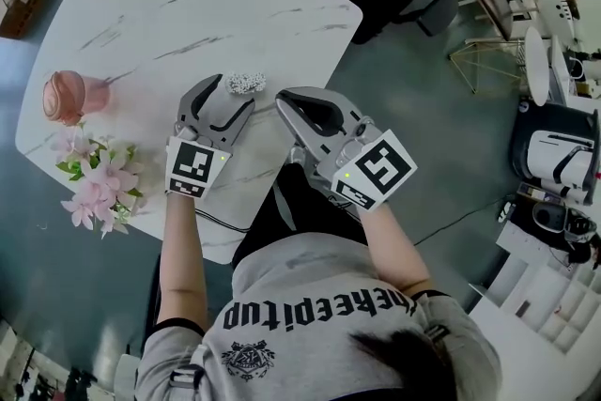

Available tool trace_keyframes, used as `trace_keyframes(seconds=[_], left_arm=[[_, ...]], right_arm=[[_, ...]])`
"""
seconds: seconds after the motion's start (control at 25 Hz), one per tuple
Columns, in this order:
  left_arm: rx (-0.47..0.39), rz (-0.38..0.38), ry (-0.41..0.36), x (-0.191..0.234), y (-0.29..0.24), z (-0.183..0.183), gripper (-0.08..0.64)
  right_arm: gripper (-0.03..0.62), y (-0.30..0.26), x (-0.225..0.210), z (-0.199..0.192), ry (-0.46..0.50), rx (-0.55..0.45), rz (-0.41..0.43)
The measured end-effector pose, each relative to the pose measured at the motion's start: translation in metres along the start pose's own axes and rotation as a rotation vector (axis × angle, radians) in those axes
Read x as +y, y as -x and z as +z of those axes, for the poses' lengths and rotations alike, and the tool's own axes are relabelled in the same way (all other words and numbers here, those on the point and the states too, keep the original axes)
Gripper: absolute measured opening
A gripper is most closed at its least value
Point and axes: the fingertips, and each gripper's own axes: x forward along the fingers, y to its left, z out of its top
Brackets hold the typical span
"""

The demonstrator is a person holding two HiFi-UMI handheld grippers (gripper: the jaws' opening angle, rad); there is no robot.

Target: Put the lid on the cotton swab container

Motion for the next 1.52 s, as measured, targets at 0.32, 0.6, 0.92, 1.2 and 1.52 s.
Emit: trace_keyframes(seconds=[0.32,0.6,0.92,1.2,1.52], left_arm=[[0.011,-0.016,-0.003,0.001,-0.012,-0.008,0.288],[0.04,-0.006,-0.042,0.0,-0.017,-0.013,0.272],[0.045,-0.008,-0.046,-0.001,-0.017,-0.012,0.267],[0.06,-0.02,-0.044,-0.008,-0.018,-0.019,0.267],[0.058,-0.012,-0.039,-0.01,-0.017,-0.017,0.267]], right_arm=[[0.012,-0.003,-0.006,-0.007,-0.004,0.016,-0.008],[0.013,-0.002,-0.009,-0.01,-0.008,0.026,-0.016],[0.012,-0.011,-0.019,-0.019,-0.011,0.058,-0.03],[0.012,-0.024,-0.034,-0.023,-0.002,0.085,-0.026],[0.012,-0.043,-0.061,-0.023,-0.015,0.107,-0.043]])
